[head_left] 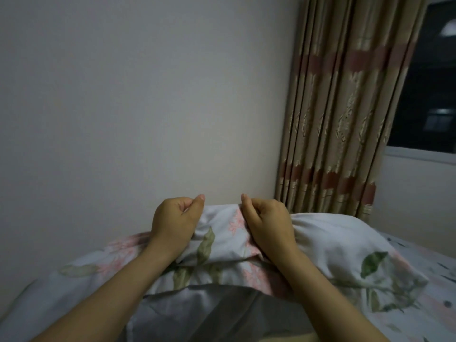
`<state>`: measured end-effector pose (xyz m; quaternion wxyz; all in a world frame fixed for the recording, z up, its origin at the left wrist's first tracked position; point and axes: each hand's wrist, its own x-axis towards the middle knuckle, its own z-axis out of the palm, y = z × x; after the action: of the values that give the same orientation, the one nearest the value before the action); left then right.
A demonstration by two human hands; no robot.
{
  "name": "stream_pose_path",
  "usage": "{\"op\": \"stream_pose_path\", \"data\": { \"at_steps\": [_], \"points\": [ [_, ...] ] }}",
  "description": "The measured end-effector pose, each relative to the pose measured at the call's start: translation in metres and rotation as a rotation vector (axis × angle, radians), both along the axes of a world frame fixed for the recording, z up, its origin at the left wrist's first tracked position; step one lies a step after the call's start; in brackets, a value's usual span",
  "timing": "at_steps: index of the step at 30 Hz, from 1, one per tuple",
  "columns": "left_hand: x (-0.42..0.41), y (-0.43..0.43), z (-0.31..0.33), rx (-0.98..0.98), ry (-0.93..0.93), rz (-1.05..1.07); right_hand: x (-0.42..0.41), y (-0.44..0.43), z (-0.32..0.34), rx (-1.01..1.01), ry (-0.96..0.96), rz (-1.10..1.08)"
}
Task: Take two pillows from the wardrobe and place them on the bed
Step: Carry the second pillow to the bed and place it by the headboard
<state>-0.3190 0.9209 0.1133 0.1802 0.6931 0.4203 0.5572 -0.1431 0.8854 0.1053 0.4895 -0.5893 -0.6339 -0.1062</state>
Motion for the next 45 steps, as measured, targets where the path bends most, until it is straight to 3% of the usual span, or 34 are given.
{"op": "stream_pose_path", "data": {
  "at_steps": [21,29,45],
  "points": [
    [0.228,0.334,-0.002,-0.004,-0.024,-0.433,0.197,0.263,0.003,-0.033,0.012,-0.384],
    [0.352,0.413,-0.007,-0.021,-0.036,-0.611,0.306,0.324,-0.006,-0.024,-0.005,-0.552],
    [0.617,0.55,-0.013,-0.016,-0.044,-0.702,0.557,0.448,-0.01,-0.038,0.037,-0.63]
  ]
}}
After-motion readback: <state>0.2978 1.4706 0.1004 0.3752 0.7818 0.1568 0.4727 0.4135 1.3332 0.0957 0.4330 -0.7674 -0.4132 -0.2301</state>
